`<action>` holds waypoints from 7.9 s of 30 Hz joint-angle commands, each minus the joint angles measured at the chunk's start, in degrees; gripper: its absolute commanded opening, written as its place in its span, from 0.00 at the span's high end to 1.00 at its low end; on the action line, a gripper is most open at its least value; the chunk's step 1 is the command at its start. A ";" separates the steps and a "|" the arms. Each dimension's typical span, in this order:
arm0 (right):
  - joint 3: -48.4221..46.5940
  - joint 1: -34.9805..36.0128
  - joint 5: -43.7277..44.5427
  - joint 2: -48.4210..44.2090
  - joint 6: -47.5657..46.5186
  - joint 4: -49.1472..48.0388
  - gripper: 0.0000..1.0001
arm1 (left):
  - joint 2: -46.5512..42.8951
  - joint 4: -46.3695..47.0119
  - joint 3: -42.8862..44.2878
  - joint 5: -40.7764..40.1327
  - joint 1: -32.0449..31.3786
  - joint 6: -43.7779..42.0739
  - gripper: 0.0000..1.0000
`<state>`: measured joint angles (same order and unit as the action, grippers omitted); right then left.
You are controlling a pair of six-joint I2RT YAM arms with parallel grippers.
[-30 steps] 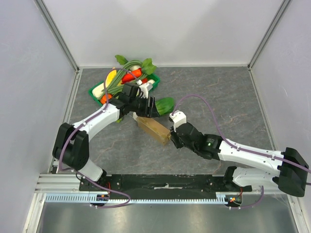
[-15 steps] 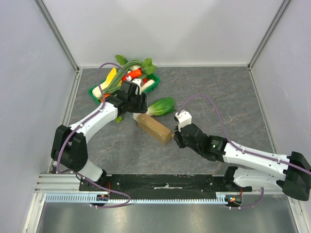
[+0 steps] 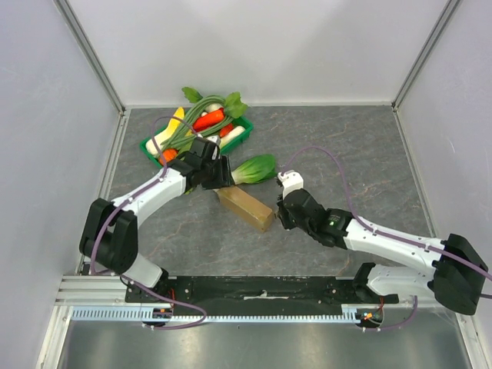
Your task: Unpack the express box
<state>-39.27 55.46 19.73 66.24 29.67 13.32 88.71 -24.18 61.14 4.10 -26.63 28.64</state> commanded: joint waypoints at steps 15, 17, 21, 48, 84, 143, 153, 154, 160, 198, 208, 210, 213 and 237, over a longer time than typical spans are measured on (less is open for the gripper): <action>-8.28 -8.00 -2.34 2.50 0.12 -0.77 1.00 | -24.27 -4.28 -15.97 4.01 -0.09 8.37 0.37; -9.94 -8.96 -0.49 0.83 0.91 5.90 1.00 | -25.16 -7.17 -14.74 -0.47 -0.09 6.26 0.35; -9.34 -9.23 -3.01 -3.30 -0.66 14.61 1.00 | -22.80 -8.25 -11.14 -2.17 -0.09 4.58 0.32; -9.60 -9.23 -15.68 4.51 -1.37 -0.22 1.00 | -21.29 2.92 -19.92 14.45 -0.09 9.41 0.46; -13.82 -15.12 -11.11 -5.50 -2.16 10.94 1.00 | -3.99 4.93 -4.36 20.60 -11.51 -46.04 0.04; -2.84 -16.26 -10.59 -2.69 5.49 -8.48 1.00 | 4.46 6.52 -9.82 8.91 -17.31 -39.19 0.47; -1.08 -16.35 -12.60 -0.58 4.61 -9.37 1.00 | 4.63 6.52 -9.99 8.38 -17.40 -39.54 0.47; -0.81 -16.35 -12.61 -0.76 4.26 -9.02 1.00 | 4.72 6.34 -9.99 8.21 -17.31 -39.45 0.47; 1.82 -16.35 -18.14 -1.20 -0.75 -6.56 1.00 | 4.98 6.34 -9.99 7.94 -17.31 -39.01 0.51; -0.62 -17.67 -24.65 -13.94 -3.92 12.08 1.00 | 8.06 2.47 -7.27 2.31 -14.59 -38.57 0.66; -6.43 -17.84 -23.68 -12.10 -4.62 14.36 1.00 | 1.30 3.00 -1.91 5.83 -14.94 -35.59 0.04; -8.01 -17.93 -23.77 -12.10 -4.88 14.98 1.00 | -1.42 2.21 0.28 7.23 -14.85 -35.41 0.03; -10.56 -17.93 -24.99 -11.66 -5.85 16.12 1.00 | -6.60 2.04 3.01 9.25 -14.94 -33.75 0.02; -30.26 -17.93 -72.28 -11.04 -17.10 14.10 1.00 | -27.62 0.62 13.48 47.83 -12.39 -18.45 0.10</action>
<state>-67.13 37.65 -45.08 55.42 13.21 29.12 63.02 -24.95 73.56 39.53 -39.44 5.43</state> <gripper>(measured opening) 0.207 0.902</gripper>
